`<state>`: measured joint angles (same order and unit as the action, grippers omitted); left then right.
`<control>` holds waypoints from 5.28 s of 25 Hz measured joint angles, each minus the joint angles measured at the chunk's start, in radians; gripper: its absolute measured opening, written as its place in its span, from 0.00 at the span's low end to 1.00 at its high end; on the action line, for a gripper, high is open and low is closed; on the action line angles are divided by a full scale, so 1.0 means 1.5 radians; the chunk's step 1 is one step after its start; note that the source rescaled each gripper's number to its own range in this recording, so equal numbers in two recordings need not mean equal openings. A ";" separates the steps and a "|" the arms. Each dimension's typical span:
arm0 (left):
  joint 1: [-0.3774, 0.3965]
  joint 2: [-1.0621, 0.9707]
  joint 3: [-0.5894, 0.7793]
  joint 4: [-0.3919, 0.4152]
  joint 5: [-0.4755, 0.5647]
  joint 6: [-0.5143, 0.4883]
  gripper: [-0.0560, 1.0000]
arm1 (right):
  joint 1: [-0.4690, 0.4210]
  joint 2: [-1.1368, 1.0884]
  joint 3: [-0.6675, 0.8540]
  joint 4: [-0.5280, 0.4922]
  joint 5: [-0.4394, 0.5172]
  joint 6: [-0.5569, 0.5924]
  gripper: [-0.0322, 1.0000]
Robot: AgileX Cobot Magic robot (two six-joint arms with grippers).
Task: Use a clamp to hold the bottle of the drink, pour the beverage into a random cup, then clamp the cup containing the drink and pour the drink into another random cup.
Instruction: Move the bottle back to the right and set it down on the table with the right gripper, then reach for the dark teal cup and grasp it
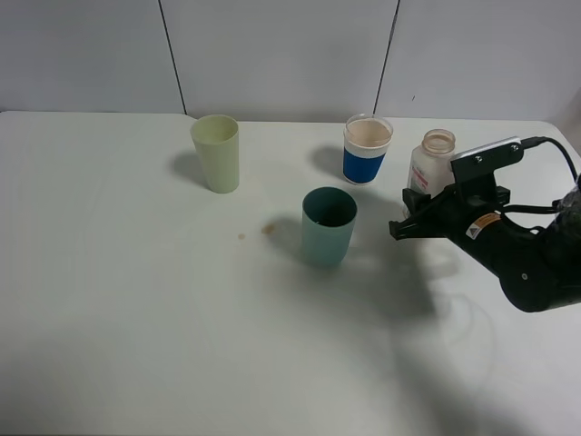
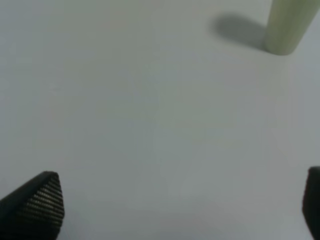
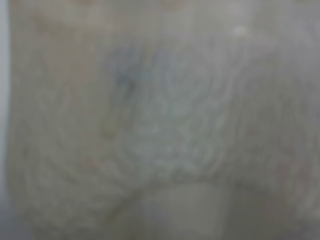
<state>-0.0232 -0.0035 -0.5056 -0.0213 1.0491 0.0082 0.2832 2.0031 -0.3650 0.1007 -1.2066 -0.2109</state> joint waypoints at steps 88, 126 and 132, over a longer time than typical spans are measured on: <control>0.000 0.000 0.000 0.000 0.000 0.000 0.90 | 0.000 -0.023 0.046 0.027 -0.003 0.167 0.90; 0.000 0.000 0.000 0.000 0.000 0.000 0.90 | 0.000 -0.476 0.212 0.036 0.174 0.199 1.00; 0.000 0.000 0.000 0.000 0.000 0.000 0.90 | 0.000 -0.573 0.190 0.036 0.264 0.200 1.00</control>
<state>-0.0232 -0.0035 -0.5056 -0.0213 1.0491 0.0082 0.2832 1.1430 -0.0797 0.1545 -0.8112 0.0884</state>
